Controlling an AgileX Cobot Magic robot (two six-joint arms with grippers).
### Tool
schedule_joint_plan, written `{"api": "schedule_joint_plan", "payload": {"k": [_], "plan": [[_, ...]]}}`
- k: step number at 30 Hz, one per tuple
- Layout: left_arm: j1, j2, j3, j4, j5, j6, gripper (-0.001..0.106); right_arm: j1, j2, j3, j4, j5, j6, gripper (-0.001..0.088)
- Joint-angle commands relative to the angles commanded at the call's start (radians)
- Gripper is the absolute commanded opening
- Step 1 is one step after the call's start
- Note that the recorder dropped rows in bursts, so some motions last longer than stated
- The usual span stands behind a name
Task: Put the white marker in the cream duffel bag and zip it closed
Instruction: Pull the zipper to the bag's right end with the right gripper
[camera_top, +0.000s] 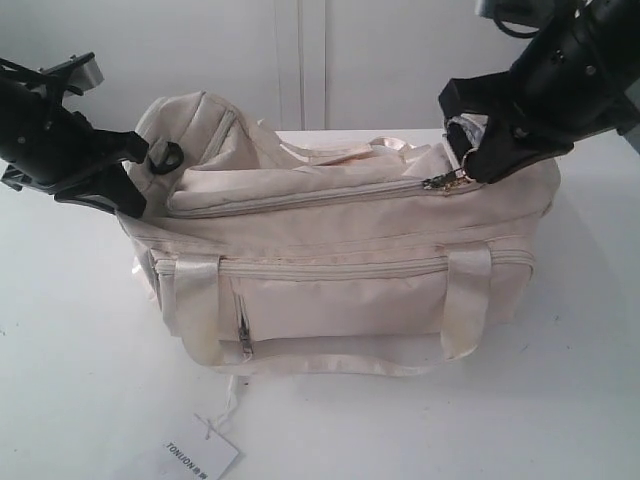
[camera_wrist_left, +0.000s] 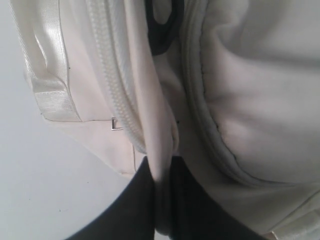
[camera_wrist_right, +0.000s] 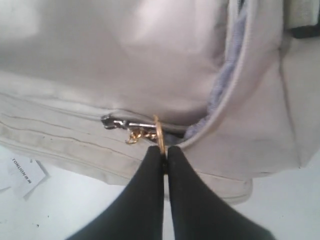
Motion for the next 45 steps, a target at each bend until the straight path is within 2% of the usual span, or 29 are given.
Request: {"api": "schedule_joint_plan", "payload": {"k": [13,21,29,38,41,45], "plan": [[0.000,0.000,0.000,0.035,0.004,-0.002,0.000,-0.132,0.000,0.000,0.009,-0.042,0.027,0.0000],[0.000,0.000,0.000,0.037,0.002,-0.002,0.000,-0.136,0.000,0.000,0.048,-0.057,0.018,0.0000],[0.000,0.000,0.000,0.037,-0.006,-0.002,0.001,-0.136,0.002,0.000,0.218,-0.047,-0.043,0.0000],[0.000,-0.001,0.000,0.026,-0.006,-0.002,0.042,-0.136,0.003,0.000,0.276,-0.038,-0.043,0.0000],[0.000,-0.005,-0.014,-0.002,-0.004,-0.002,0.049,-0.136,0.003,0.000,0.276,-0.039,-0.050,0.0000],[0.000,-0.031,-0.038,-0.024,0.008,-0.017,0.051,-0.136,0.003,0.000,0.276,-0.039,-0.057,0.0000]]}}
